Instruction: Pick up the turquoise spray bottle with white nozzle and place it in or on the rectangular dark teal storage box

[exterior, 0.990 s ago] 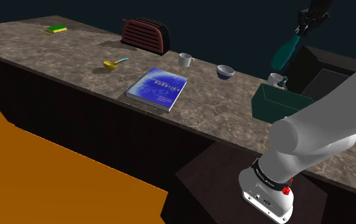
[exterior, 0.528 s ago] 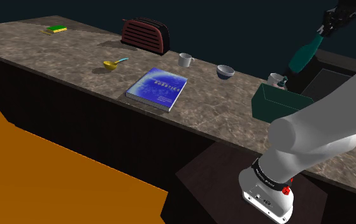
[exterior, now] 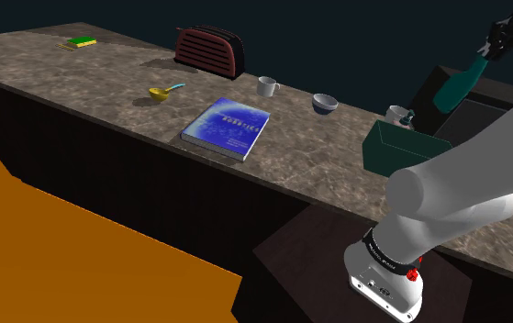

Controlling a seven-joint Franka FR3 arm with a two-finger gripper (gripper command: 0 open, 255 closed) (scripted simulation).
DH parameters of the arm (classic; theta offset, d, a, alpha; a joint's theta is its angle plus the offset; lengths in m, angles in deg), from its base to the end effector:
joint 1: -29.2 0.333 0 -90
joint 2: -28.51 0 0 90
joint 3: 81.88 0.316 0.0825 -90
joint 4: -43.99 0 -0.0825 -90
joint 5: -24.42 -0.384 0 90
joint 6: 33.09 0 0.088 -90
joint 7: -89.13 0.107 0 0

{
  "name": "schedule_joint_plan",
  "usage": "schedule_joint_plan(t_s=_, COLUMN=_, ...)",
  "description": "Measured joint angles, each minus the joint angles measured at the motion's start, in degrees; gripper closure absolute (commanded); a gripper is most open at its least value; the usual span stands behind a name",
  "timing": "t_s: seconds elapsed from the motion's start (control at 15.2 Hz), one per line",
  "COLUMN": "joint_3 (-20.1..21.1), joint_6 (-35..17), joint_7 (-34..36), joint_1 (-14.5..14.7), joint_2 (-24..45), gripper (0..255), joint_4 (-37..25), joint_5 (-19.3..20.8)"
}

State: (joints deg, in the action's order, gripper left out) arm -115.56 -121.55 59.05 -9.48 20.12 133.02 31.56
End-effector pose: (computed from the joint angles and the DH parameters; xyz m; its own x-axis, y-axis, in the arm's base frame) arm 0.1166 -0.4999 0.6937 0.7335 -0.6756 0.0752 -0.6797 -0.7276 0.0926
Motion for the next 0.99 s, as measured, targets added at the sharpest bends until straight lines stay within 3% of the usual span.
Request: schedule_joint_plan(t_s=0.99, joint_3=0.5, joint_6=-11.7, joint_7=2.1, joint_1=-0.4, joint_2=-3.9, gripper=255, joint_4=15.2, joint_5=2.2)
